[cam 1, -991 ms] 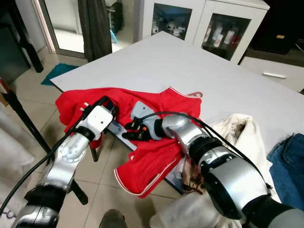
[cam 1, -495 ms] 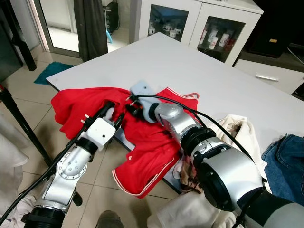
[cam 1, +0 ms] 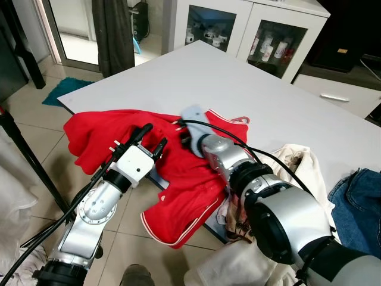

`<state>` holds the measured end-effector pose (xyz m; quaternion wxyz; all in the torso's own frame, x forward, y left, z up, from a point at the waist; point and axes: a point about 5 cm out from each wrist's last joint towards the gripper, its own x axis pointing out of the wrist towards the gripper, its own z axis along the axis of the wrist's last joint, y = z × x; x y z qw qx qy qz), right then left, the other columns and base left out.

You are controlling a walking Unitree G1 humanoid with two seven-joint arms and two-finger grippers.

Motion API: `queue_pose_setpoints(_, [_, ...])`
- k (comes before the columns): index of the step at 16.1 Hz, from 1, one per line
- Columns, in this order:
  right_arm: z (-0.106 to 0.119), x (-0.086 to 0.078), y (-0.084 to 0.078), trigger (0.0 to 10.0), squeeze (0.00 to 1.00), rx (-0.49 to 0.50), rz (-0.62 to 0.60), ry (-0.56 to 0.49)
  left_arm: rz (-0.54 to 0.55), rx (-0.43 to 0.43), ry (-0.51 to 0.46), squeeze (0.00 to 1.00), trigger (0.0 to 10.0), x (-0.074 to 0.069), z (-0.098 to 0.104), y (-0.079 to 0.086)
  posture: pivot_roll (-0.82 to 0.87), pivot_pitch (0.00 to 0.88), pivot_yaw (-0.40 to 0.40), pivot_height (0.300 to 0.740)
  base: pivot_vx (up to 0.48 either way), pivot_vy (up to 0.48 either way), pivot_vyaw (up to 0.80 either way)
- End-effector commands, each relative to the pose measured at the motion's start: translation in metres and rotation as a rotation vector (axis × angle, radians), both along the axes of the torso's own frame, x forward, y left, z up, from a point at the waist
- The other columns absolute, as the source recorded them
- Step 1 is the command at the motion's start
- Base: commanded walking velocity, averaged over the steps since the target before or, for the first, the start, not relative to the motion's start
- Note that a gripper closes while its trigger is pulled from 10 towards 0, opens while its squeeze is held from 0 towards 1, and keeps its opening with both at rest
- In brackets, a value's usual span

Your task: Hang hanger

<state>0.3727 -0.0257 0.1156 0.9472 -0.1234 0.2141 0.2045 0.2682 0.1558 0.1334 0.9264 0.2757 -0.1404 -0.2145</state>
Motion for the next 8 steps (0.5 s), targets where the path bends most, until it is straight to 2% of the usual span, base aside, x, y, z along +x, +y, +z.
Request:
queue_pose_setpoints(1, [-0.009, 0.001, -0.02, 10.0, 0.0, -0.031, -0.078, 0.027, -0.024, 0.004, 0.011, 0.0, 10.0, -0.003, -0.001, -0.006, 0.33, 0.024, -0.159, 0.74, 0.0, 0.0, 0.0])
queue_pose_setpoints(3, [-0.014, 0.003, -0.037, 10.0, 0.0, -0.078, -0.126, 0.025, -0.022, 0.003, 0.017, 0.0, 10.0, -0.005, -0.003, -0.006, 0.33, 0.026, -0.16, 0.74, 0.0, 0.0, 0.0])
queue_pose_setpoints(6, [-0.028, 0.002, -0.087, 10.0, 0.0, -0.167, -0.276, 0.054, -0.019, 0.009, 0.026, 0.0, 10.0, -0.006, -0.003, -0.006, 0.33, 0.029, -0.156, 0.74, 0.0, 0.0, 0.0])
queue_pose_setpoints(8, [-0.031, 0.001, -0.106, 10.0, 0.0, -0.174, -0.337, 0.064, -0.021, 0.01, 0.026, 0.0, 10.0, -0.005, -0.002, -0.007, 0.32, 0.031, -0.153, 0.74, 0.0, 0.0, 0.0])
